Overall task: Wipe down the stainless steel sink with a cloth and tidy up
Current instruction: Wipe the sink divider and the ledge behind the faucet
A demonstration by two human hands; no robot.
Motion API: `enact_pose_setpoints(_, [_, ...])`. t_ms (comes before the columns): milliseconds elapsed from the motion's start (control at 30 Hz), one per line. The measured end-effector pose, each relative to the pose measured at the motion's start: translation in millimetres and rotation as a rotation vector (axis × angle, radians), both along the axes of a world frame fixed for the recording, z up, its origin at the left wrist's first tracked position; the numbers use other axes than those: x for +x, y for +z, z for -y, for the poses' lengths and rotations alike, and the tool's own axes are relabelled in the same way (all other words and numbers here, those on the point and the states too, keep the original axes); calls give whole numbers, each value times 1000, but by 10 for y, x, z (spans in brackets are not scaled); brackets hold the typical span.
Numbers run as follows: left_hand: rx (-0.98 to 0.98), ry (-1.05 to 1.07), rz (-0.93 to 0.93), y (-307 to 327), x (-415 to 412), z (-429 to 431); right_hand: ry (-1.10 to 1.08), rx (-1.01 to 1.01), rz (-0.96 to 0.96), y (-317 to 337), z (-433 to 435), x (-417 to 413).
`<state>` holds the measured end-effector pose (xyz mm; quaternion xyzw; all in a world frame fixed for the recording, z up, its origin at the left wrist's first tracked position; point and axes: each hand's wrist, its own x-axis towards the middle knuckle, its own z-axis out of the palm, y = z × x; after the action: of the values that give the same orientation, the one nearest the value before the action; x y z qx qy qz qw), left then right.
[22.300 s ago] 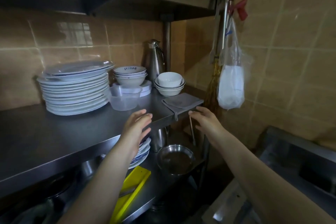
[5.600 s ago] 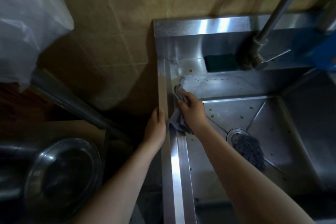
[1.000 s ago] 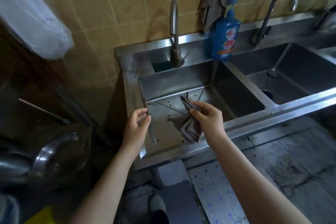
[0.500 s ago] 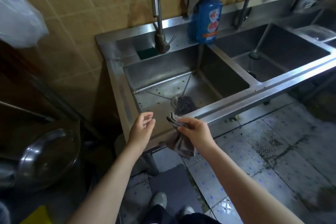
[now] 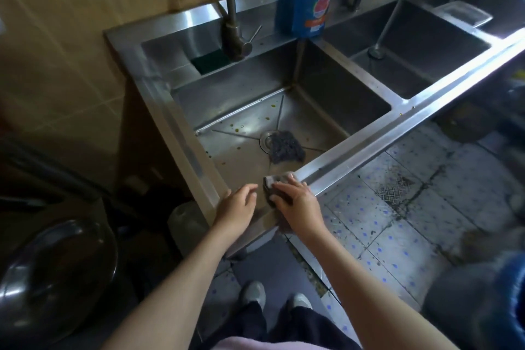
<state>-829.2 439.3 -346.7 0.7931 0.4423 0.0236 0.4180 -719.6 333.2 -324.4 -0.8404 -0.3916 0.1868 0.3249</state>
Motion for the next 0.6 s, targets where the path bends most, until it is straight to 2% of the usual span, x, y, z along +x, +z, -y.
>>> enact_pose_setpoints(200, [77, -135, -220, -131, 123, 6, 93, -90, 211, -111, 24, 22])
enact_pose_setpoints(267, [180, -224, -295, -182, 159, 36, 128, -151, 278, -117, 28, 10])
enact_pose_setpoints(367, [329, -278, -271, -227, 177, 74, 104, -129, 430, -159, 29, -78])
enact_pose_setpoints(600, [389, -269, -238, -244, 178, 108, -42, -336, 402, -257, -64, 56])
